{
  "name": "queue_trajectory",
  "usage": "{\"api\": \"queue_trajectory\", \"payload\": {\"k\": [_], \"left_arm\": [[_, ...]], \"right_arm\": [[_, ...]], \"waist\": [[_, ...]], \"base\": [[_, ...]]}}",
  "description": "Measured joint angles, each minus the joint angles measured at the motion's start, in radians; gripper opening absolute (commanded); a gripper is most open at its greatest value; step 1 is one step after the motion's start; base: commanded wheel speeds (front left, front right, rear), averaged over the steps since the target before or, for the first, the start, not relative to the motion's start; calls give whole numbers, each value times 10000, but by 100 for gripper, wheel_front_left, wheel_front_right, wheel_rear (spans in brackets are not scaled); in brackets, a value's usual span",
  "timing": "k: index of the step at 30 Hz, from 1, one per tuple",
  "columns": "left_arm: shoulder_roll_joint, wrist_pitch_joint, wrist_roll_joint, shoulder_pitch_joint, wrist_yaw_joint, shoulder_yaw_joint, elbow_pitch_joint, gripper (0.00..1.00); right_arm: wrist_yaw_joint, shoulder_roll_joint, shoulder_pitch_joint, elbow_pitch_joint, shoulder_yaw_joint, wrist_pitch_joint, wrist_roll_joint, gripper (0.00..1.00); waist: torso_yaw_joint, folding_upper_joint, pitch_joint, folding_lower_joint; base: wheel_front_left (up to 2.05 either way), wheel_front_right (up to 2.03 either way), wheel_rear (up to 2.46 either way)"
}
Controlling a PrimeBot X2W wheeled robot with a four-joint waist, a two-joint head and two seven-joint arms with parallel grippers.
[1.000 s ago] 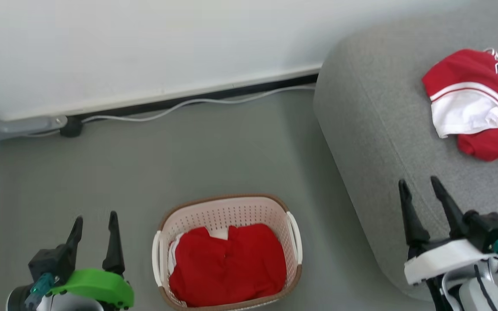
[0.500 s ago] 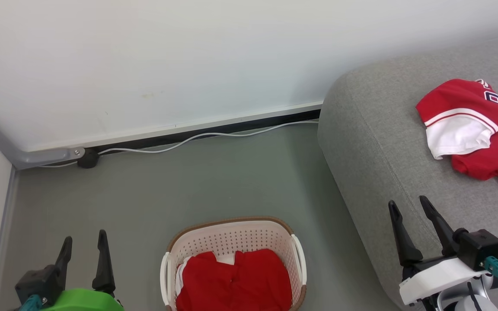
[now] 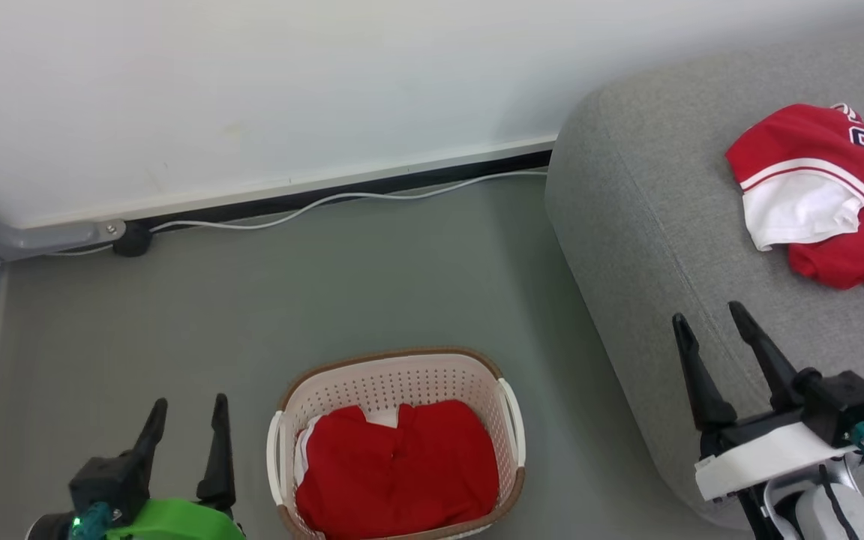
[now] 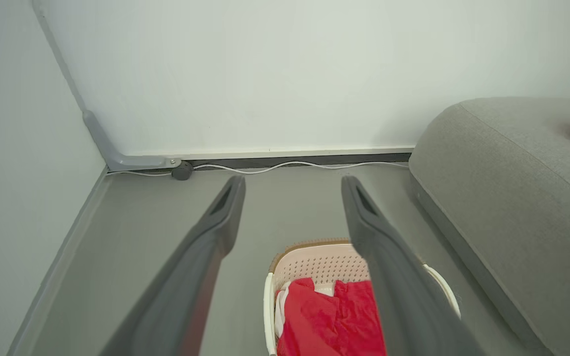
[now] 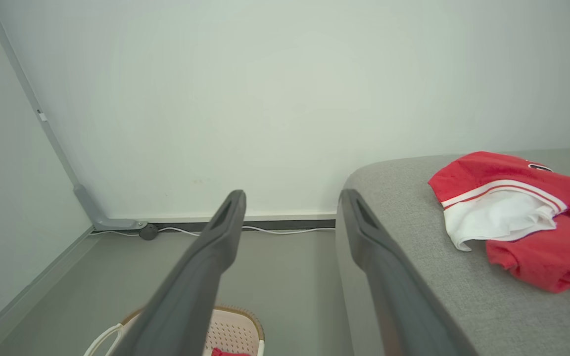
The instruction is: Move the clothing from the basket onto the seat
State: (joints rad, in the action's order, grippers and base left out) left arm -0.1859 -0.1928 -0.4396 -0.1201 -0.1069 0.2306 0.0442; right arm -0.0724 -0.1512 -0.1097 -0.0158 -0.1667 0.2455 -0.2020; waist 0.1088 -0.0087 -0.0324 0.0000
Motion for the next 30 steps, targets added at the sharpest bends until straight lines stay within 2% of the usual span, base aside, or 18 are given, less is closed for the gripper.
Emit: {"api": "queue_trajectory", "payload": {"k": [6, 20, 25, 30], "left_arm": [[-134, 564, 458, 805, 378, 947, -115, 100], [-313, 2098, 1078, 2513, 832, 1760, 648, 100], [-334, 2972, 1076, 3015, 1185, 2151, 1034, 100], [-656, 3835, 1490, 3647, 1555, 2589, 1400, 100]], "right_arm": [[-13, -69, 850, 593, 40, 4, 109, 100], [-155, 291, 2407, 1312, -374, 17, 169, 100], [-157, 418, 2768, 1354, -416, 35, 113, 100], [-232, 581, 3106, 1369, -466, 46, 36, 100]], "waist": [[84, 0, -703, 0], [594, 0, -2425, 0], [812, 0, -3126, 1], [987, 0, -3838, 1]], "base": [[0, 0, 0], [0, 0, 0], [0, 0, 0], [0, 0, 0]]}}
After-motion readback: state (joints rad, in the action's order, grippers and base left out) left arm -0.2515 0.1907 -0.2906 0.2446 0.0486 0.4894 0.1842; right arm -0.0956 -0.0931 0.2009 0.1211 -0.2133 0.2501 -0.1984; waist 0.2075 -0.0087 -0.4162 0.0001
